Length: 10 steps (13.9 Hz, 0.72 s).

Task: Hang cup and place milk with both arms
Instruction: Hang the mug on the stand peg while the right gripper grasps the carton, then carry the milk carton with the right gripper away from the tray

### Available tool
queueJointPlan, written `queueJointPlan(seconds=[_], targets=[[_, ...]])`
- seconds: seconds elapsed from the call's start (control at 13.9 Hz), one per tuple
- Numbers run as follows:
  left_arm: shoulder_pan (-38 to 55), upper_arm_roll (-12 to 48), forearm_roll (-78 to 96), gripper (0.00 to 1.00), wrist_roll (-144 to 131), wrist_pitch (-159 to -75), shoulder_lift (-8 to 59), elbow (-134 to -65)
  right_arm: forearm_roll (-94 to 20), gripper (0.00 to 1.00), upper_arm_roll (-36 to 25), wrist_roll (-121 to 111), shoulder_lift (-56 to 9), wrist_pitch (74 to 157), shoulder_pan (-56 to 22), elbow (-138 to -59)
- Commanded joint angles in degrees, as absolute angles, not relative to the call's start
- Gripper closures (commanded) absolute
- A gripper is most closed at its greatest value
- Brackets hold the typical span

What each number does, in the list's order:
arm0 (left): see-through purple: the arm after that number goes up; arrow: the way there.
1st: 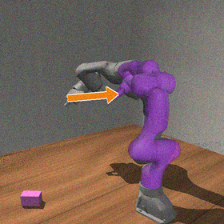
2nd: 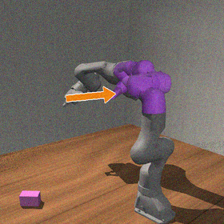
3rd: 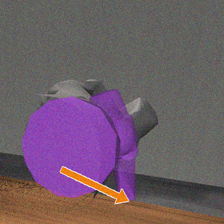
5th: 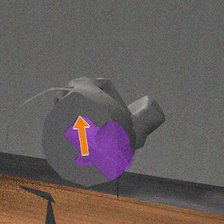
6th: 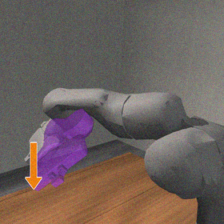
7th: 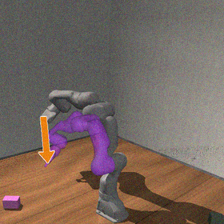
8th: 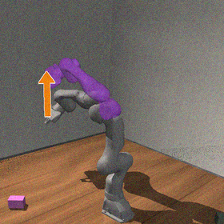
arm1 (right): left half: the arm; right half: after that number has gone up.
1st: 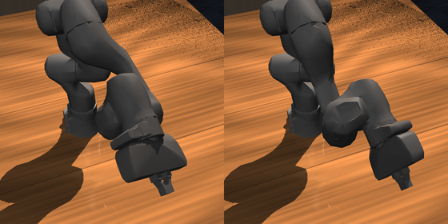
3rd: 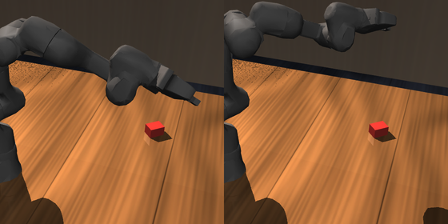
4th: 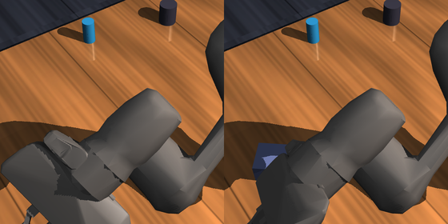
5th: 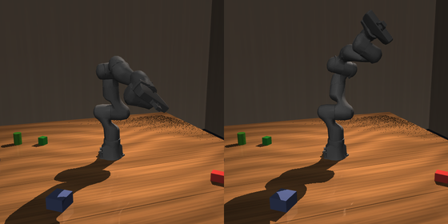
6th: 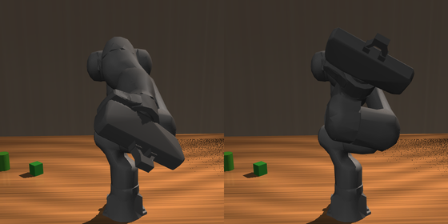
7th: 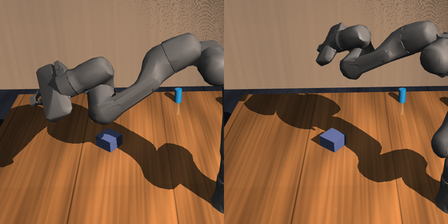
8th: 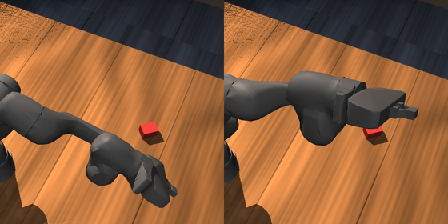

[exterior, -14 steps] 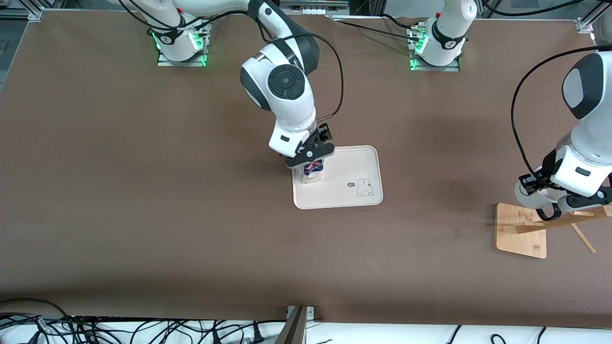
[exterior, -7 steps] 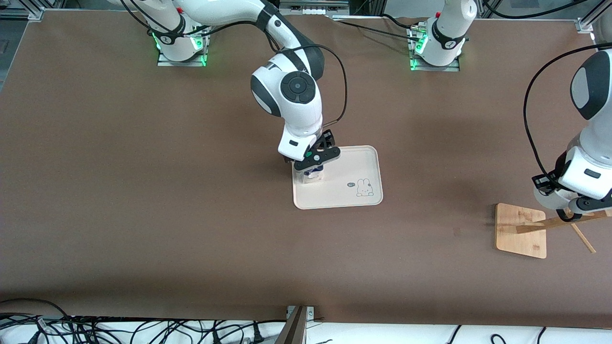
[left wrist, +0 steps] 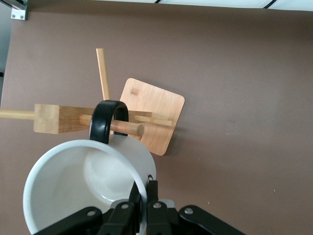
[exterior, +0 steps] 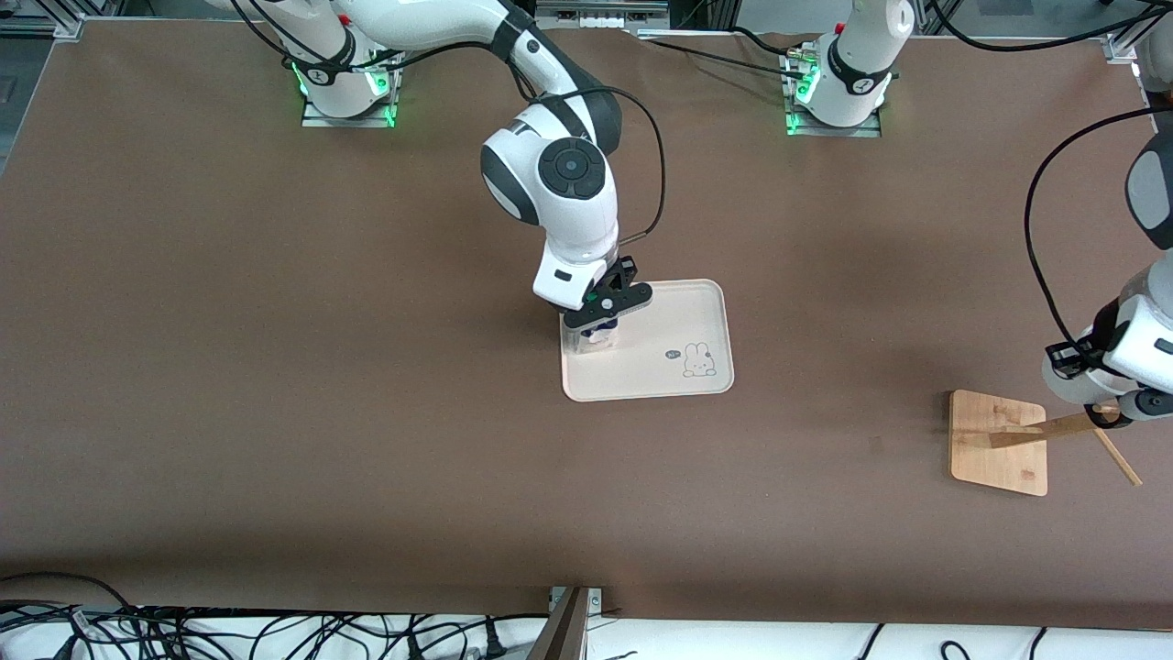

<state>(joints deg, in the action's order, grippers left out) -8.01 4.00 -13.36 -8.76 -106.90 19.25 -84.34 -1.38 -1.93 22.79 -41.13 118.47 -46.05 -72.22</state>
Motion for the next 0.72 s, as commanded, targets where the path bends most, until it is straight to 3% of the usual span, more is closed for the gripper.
queueJointPlan(seconds=[0.0,0.22,0.65], targets=[[-9.75,4.39,-11.52,0.01,-2.74,-105.9,20.48,-82.26,-0.53,0.65,-2.55,23.64,-40.96,117.42,-46.5,-70.58],[-9.14,4.48,-8.44,0.0,-3.16,-105.82,20.48,-82.18,-0.97,0.64,-2.9,23.29,-38.77,113.4,-45.71,-69.53],[-9.32,8.34,-7.65,0.0,-2.55,-98.71,18.11,-82.35,-5.88,0.6,-2.72,15.49,-34.46,111.45,-33.95,-70.66]])
